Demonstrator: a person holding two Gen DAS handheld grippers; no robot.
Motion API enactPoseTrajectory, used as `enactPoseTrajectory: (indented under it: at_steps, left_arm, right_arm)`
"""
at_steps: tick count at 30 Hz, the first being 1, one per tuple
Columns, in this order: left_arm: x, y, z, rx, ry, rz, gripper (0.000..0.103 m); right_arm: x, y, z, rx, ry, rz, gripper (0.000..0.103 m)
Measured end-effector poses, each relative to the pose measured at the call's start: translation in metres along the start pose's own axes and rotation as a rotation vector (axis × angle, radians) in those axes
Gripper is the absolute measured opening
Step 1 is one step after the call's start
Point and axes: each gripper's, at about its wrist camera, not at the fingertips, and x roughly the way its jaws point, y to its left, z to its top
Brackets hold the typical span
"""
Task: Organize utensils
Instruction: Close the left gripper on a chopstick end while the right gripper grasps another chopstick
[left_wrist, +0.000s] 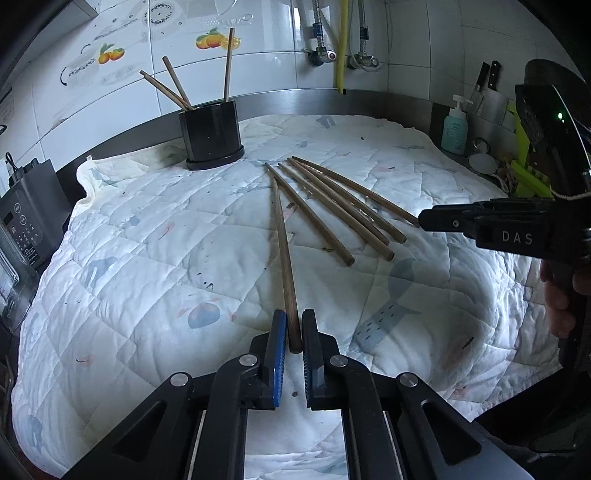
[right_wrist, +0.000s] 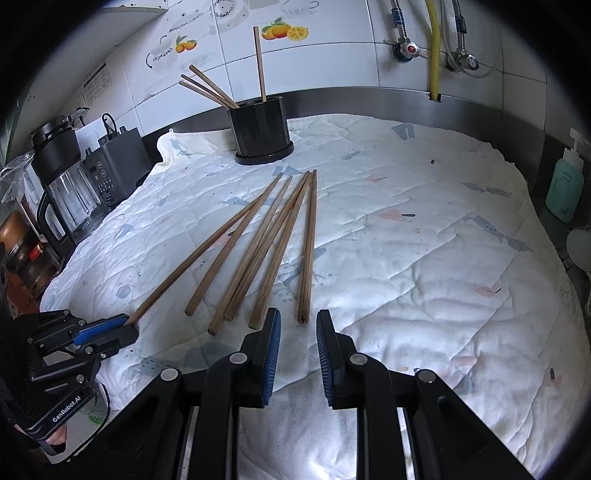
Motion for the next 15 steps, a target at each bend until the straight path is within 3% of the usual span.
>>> enactPoseTrajectory:
  at_steps: [15]
  left_arm:
    - [-0.015,0.018,0.018,-0.028,-0.049,0.014,0.006]
  right_arm:
    - [0.022,0.007,-0.001,-0.022,-0.03,-0.053,0.022]
